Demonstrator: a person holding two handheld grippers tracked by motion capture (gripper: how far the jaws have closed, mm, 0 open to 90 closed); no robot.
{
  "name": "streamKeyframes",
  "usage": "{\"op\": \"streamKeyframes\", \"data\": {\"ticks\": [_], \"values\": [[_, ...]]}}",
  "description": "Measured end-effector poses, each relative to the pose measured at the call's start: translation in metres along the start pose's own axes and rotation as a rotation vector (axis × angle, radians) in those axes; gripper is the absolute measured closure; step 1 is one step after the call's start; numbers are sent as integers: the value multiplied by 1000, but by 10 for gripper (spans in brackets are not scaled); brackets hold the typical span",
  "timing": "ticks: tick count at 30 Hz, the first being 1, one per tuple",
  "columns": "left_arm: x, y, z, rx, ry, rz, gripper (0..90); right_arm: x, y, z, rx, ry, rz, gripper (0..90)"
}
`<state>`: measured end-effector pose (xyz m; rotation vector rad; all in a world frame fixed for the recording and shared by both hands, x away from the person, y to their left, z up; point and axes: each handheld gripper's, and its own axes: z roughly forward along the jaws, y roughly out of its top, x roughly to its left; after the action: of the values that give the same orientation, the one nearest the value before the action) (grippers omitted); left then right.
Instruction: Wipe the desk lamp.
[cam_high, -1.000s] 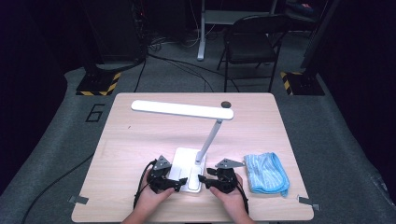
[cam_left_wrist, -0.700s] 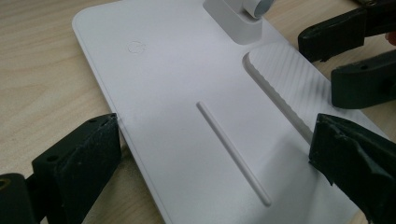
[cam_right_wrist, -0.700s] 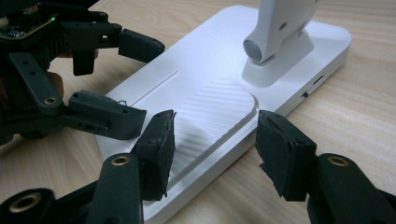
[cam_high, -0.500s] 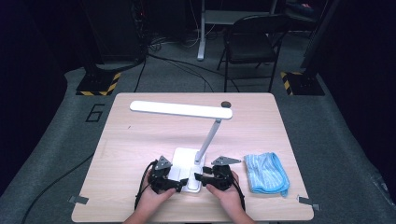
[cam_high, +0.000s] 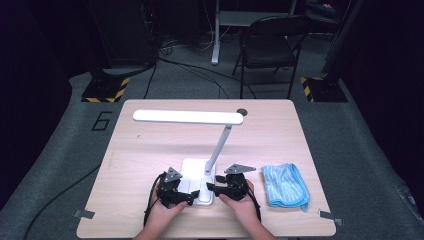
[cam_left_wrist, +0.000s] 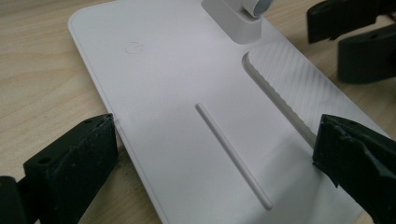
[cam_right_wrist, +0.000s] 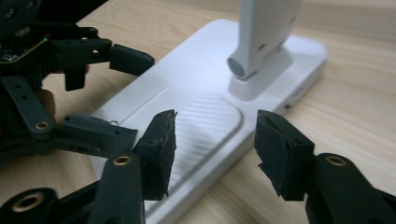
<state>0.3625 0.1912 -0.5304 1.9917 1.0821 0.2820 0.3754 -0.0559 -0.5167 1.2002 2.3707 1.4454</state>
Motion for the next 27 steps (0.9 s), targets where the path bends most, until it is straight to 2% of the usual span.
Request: {"op": "streamKeyframes", "data": {"ticks": [2, 4, 7, 10, 11, 14, 15, 18, 19, 20, 23, 27], "values": [[0, 0, 0, -1, 1, -1, 0, -2, 1, -11, -20, -30, -20, 454], [0, 0, 0, 2, 4, -1, 0, -8, 3, -30, -50, -77, -31, 449], [-1, 0, 0, 1, 10, -7, 0, -18, 5, -53, -84, -137, -29, 433], [-2, 1, 1, -6, 19, -19, 0, -32, 5, -79, -97, -192, -41, 427], [-4, 1, 2, -7, 30, -33, 0, -34, 4, -83, -93, -205, -38, 423], [-5, 1, 3, -14, 45, -43, 0, -45, 0, -102, -96, -300, -65, 402], [-5, 1, 3, -14, 48, -42, 0, -50, -3, -110, -92, -345, -69, 393], [-5, 1, 3, -14, 47, -42, 0, -64, -13, -127, -99, -423, -43, 393], [-5, 1, 3, -14, 47, -42, 0, -67, -16, -131, -96, -433, -37, 392], [-5, 0, 2, -16, 41, -38, 0, -73, -20, -137, -92, -461, -11, 392], [-3, 0, 1, -8, 25, -20, 0, -85, -32, -146, -70, -486, 47, 386], [-5, 0, 2, -13, 38, -29, 0, -96, -48, -146, -26, -532, 76, 381]]}}
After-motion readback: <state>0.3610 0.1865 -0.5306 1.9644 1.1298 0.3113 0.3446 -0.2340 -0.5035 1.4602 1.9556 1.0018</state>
